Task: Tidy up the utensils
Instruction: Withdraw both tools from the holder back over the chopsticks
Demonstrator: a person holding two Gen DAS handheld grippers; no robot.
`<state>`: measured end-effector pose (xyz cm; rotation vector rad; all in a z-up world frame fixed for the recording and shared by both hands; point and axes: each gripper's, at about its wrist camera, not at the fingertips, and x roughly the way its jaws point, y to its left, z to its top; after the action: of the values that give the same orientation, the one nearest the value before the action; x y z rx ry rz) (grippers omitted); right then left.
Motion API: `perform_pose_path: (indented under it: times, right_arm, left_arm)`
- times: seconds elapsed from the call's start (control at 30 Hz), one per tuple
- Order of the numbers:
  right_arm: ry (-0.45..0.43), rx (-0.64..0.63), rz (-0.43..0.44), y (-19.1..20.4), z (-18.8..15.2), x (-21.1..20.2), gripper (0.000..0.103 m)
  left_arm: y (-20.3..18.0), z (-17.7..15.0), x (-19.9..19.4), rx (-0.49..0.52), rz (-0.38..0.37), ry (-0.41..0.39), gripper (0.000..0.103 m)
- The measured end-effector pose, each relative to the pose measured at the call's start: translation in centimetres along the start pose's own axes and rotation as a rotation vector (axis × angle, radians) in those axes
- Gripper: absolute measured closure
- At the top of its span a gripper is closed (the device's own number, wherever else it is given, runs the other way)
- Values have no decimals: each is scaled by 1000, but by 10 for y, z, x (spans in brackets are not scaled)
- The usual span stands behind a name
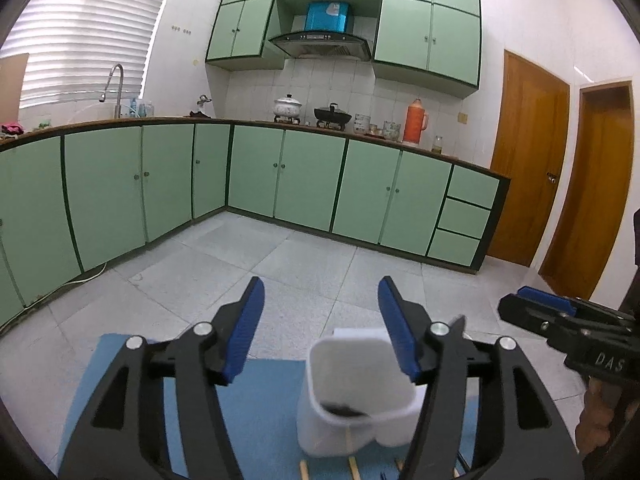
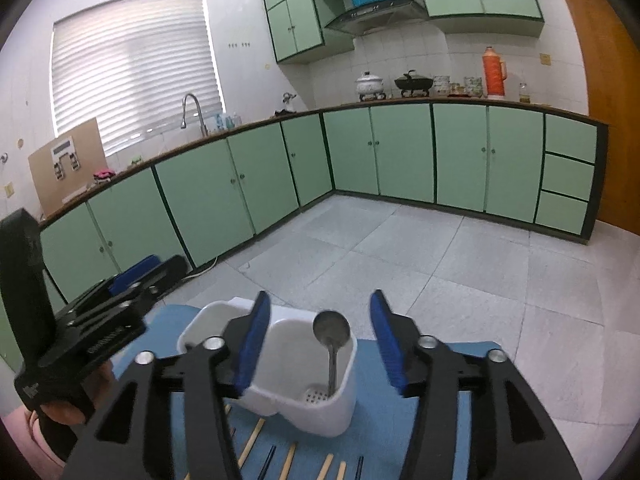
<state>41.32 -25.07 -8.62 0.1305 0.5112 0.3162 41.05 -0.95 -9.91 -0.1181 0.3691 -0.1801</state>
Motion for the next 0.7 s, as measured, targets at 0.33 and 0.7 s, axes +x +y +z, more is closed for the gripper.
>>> perform_pose_path:
  times: [0.33,0.7]
  right_arm:
    - [10,36,-42,1,-59,-81,33]
    - [203,82,-101,5,-160,-133,21]
  left_arm:
    - [11,-46,-91,-9,59,97,22]
    - [12,-121,-149,5,78,367,13]
